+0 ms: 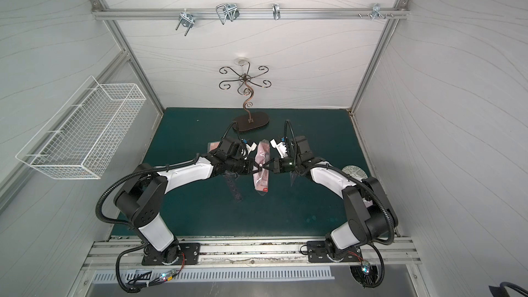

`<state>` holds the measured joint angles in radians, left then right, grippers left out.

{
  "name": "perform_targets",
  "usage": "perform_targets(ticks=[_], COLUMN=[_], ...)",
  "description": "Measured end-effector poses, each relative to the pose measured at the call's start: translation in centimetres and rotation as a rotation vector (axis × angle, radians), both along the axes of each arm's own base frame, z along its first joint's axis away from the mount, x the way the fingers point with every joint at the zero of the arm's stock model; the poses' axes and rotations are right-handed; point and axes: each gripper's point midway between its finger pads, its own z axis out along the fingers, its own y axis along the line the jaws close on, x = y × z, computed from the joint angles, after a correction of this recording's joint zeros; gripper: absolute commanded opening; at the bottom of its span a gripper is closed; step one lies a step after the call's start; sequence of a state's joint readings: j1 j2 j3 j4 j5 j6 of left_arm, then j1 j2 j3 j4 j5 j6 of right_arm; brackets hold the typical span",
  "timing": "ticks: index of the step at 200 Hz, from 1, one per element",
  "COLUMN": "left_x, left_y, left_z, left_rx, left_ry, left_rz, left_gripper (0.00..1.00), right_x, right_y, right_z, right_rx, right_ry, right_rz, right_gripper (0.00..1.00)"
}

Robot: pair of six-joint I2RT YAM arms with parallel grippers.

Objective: Open the ruler set and take out the ruler
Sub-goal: Take out the ruler from the ruler set bag.

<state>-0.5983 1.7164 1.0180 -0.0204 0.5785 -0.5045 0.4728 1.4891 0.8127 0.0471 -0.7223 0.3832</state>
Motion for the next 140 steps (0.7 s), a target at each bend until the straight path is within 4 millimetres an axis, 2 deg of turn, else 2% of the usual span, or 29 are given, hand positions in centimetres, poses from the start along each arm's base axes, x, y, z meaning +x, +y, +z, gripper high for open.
perform_targets(ticks=[27,63,82,104,140], left_x=[0.2,0.5,0.9,1.1,1.0], left_y=[-0.1,0.7,1.3,1.9,2.2], left_z=[0.5,2.1,3.7,4.9,4.3], left_rx=[0.0,-0.015,-0.035,-0.048,-0.043], left_ry=[-0.003,-0.025,-0.05,-0.077,-0.062], left_rz=[-0.002,0.017,0.032,0.048,0.053], left_gripper=[0.0,0.0,0.0,0.0,0.0], right_x=[0.9,2.7,3.0,2.9,3.0], right_y=[-1.5,-4.8,-5.9,-6.2,-6.7], right_z=[-1.3,-2.2,-1.9,-0.7,0.3], right_rx=[-0.069,-0.144,-0.161,-0.154,-0.139], right_ry=[0.036,0.073,0.066,0.036,0.012], right_rz=[-0.076,-0.202,-0.236,-0.244,-0.254], right_gripper=[0.0,0.0,0.0,0.0,0.0])
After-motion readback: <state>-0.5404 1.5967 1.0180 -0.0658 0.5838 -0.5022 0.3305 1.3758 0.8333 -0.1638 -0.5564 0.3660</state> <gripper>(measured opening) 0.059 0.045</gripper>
